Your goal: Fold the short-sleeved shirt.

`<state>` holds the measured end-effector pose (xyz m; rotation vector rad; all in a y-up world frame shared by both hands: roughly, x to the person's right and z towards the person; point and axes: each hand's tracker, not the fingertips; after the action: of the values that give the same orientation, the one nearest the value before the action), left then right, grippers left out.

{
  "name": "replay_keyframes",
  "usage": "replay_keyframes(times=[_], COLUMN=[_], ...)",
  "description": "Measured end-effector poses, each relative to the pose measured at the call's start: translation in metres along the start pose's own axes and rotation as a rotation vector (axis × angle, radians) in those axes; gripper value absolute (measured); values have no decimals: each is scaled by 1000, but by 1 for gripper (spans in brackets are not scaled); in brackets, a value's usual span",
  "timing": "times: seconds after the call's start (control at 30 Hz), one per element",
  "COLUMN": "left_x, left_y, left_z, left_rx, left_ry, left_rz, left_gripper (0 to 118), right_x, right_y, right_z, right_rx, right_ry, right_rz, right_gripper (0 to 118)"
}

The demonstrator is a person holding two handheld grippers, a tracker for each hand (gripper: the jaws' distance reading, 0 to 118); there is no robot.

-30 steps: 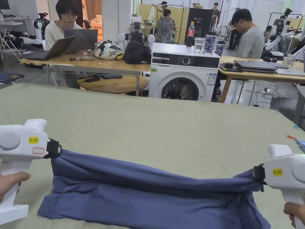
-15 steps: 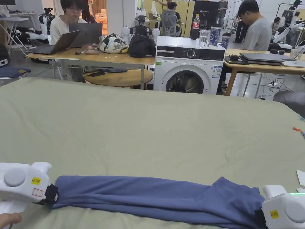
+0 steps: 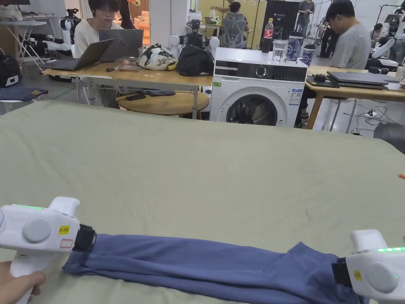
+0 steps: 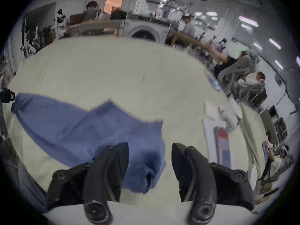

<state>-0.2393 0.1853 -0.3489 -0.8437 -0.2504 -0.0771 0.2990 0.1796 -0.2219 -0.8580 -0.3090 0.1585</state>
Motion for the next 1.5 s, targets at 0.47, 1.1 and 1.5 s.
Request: replay_keyframes(times=[0.47,1.1,1.5], left_x=[97,-46,-158], left_y=[7,15,-9], left_z=[31,38,-39], left_rx=[678,203,-232], left_ry=[69,-177,-581], left_rz=[-4,185,532], left_gripper=[0,0,71], right_x=[-103,-164,-194], right_y=[35,53,50], right_z=[32,40,22], right_rx=[666,693,636], right_ry=[32,113,154], right_rz=[-269,-184,-107], right_gripper=[0,0,0])
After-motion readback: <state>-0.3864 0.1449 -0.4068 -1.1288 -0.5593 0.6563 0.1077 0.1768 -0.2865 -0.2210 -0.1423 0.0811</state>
